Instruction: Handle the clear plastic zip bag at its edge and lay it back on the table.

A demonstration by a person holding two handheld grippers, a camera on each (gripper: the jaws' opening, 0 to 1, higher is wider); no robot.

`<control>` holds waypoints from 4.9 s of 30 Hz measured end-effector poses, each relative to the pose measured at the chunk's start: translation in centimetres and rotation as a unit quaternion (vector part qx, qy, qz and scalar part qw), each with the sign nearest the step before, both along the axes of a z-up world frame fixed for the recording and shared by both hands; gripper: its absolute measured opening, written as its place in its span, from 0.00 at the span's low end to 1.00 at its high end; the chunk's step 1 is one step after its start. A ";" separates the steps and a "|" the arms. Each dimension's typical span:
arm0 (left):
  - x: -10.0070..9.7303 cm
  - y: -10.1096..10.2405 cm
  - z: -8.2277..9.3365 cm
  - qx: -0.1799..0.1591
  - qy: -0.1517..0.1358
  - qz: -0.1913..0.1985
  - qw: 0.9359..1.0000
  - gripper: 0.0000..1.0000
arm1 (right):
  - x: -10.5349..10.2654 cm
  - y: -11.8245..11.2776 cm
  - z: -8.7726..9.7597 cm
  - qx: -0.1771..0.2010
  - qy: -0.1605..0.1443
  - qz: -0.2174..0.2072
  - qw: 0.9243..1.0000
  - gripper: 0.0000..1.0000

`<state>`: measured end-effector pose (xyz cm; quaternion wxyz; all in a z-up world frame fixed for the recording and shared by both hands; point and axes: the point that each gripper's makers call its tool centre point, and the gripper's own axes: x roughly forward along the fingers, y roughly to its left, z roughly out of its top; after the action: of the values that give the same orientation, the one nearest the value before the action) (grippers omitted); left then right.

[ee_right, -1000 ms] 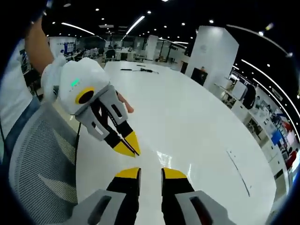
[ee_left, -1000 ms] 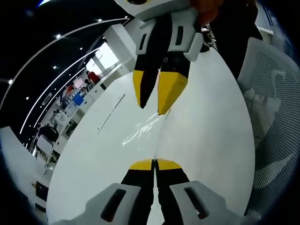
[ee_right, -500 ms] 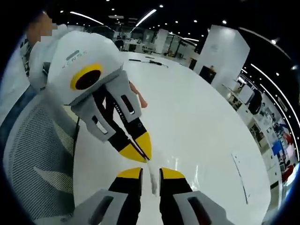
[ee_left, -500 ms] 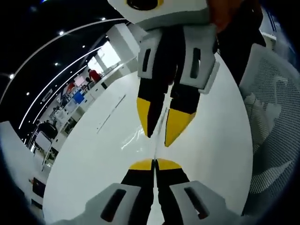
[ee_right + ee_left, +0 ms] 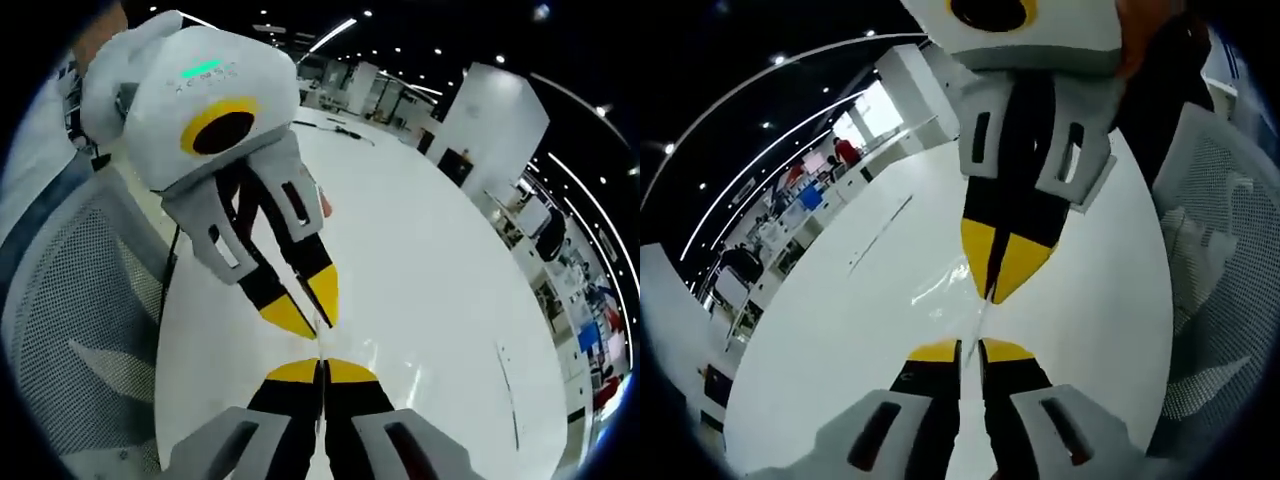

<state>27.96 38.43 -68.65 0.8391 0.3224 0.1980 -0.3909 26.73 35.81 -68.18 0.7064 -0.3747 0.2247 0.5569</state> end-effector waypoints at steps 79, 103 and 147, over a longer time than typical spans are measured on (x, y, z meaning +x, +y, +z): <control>-1.2 1.2 -1.4 0.031 0.000 0.032 0.999 0.00 | 0.5 -1.3 2.9 -0.017 -0.093 -0.017 0.995 0.17; -2.0 0.5 -1.1 0.038 -0.003 0.010 0.999 0.00 | -1.5 3.4 -1.1 -0.058 -0.083 0.070 0.992 0.02; -2.6 -0.1 -1.5 0.065 -0.005 -0.030 0.997 0.00 | -2.6 3.3 -1.6 -0.053 -0.080 0.078 0.992 0.00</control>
<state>25.31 38.33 -70.19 0.8053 0.3843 0.2090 -0.4001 24.10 39.13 -69.74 0.6556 -0.4714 0.1667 0.5658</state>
